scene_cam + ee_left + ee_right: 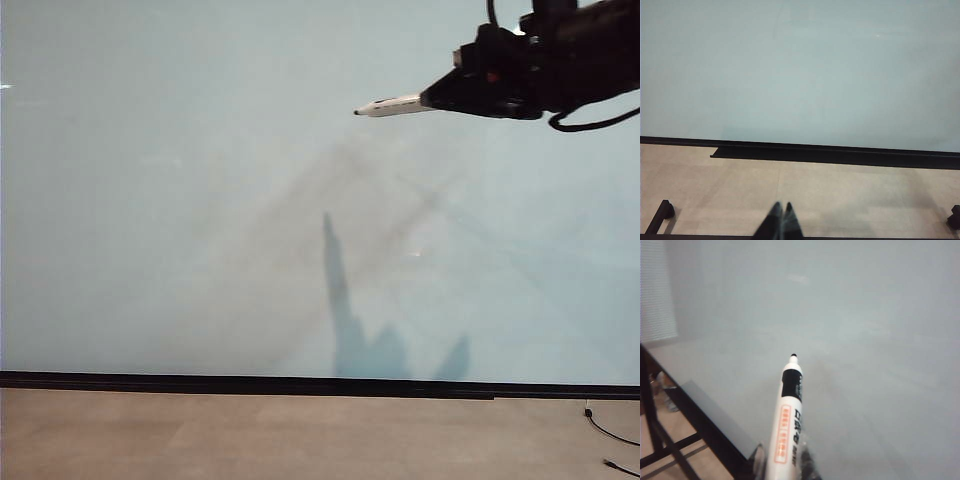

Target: Pick up the pen on the shelf to the right of the whiteboard and write the letter Z.

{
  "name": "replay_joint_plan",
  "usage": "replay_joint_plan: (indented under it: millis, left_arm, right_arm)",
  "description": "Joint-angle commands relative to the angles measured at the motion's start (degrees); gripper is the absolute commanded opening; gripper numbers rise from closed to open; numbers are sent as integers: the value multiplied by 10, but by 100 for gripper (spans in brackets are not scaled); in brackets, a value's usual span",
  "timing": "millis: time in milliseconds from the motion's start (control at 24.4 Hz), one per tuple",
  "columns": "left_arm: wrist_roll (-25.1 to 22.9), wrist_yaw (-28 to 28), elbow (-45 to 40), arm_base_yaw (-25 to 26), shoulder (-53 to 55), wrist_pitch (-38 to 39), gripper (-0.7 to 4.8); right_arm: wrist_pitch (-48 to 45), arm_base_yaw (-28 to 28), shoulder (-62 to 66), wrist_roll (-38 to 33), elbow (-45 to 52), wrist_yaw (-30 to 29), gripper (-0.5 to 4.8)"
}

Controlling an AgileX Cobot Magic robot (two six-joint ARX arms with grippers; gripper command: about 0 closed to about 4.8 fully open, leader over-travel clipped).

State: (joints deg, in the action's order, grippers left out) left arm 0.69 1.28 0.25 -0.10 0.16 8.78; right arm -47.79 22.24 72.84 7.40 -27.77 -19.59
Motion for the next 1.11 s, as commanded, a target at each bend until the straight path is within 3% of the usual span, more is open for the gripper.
replay_joint_plan:
  millis: [41,369,492,1106]
  left_arm:
    - [-2,0,1,0,0,-6,-5]
    - [-2,0,1,0,0,-7,-5]
    - [-2,0,1,0,0,-6,-4]
    - [-2,0,1,0,0,-7,-4]
  right_arm:
    - [15,2,44,3,-46,-39,-9]
    - [13,21,133,-2,-124,-71,-9]
    - [13,22,140,-16,-132,-36,-9]
    - [21,40,116,-33,-133,14,-9]
